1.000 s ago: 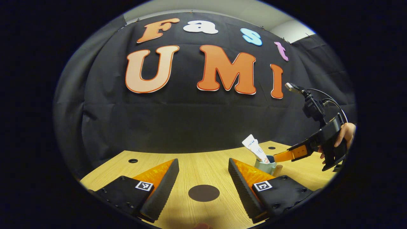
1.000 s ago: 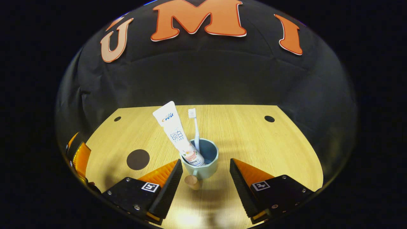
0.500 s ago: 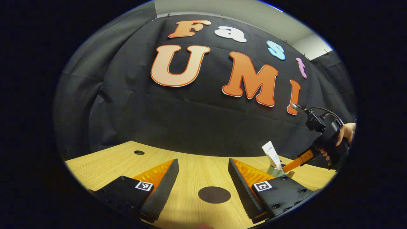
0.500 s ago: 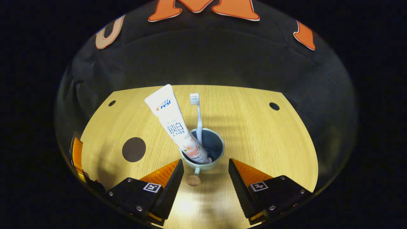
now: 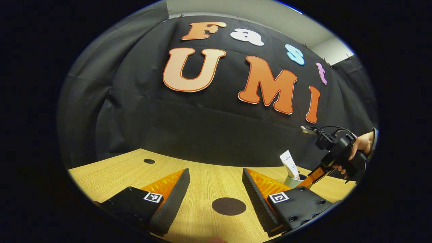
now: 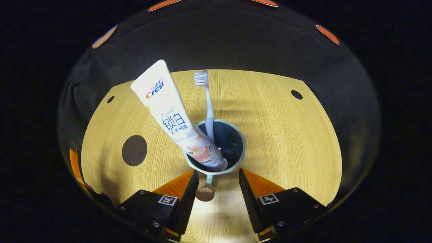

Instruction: Put the toothbrush and toothpaste on the desktop into the cup, then pick up the cup and place it on the coaster on the desktop.

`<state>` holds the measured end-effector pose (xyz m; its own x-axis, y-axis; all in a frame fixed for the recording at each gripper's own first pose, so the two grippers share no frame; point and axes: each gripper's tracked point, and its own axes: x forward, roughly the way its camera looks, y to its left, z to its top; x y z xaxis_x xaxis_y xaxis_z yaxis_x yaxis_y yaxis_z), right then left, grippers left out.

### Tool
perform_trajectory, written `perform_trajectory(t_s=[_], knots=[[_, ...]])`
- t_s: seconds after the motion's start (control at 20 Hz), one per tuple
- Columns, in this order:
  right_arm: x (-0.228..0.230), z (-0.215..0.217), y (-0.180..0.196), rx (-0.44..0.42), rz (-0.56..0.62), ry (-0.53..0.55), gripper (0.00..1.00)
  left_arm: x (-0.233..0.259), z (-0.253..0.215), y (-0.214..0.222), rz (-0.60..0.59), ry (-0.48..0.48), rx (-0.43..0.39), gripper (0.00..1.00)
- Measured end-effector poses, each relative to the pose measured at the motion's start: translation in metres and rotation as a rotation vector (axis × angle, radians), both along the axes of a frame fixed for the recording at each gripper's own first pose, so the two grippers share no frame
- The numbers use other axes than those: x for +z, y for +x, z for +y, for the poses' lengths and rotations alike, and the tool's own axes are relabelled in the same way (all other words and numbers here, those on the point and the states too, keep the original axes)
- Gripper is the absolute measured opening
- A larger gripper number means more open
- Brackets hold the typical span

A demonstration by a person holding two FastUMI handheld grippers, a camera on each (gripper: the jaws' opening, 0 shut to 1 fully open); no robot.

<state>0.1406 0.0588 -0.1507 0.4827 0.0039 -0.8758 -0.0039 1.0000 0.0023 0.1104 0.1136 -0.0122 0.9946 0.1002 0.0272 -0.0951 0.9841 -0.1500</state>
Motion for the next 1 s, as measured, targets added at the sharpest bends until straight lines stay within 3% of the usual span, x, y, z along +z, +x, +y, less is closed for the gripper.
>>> perform_trajectory(t_s=[0.25, 0.35, 0.45, 0.5, 0.55, 0.65, 0.9, 0.95, 1.0], knots=[[-0.009, -0.002, 0.000, 0.017, 0.004, -0.089, 0.46, -0.005, 0.003, -0.001, 0.012, -0.006, 0.016, 0.99], [-0.009, 0.000, 0.001, 0.005, -0.016, -0.070, 0.31, -0.003, 0.003, -0.003, 0.009, -0.008, 0.018, 0.99], [-0.005, -0.001, 0.006, -0.001, -0.032, -0.051, 0.26, -0.003, 0.003, -0.004, 0.010, -0.007, 0.021, 0.99], [-0.004, -0.001, 0.006, 0.008, -0.048, -0.061, 0.29, -0.004, 0.005, -0.003, 0.013, -0.005, 0.025, 0.99], [-0.005, 0.000, 0.009, 0.017, -0.061, -0.071, 0.23, -0.005, 0.006, -0.002, 0.014, -0.004, 0.028, 0.99], [-0.004, 0.001, 0.010, 0.025, -0.078, -0.073, 0.20, -0.004, 0.005, -0.001, 0.012, -0.002, 0.030, 0.99], [-0.001, 0.003, 0.015, 0.055, -0.107, -0.060, 0.20, -0.002, 0.012, -0.003, 0.002, -0.001, 0.042, 0.99], [0.000, 0.004, 0.017, 0.058, -0.120, -0.048, 0.24, 0.000, 0.010, -0.003, 0.001, -0.004, 0.040, 0.98], [0.000, 0.005, 0.018, 0.063, -0.129, -0.039, 0.20, 0.000, 0.010, -0.004, 0.003, -0.006, 0.038, 0.99]])
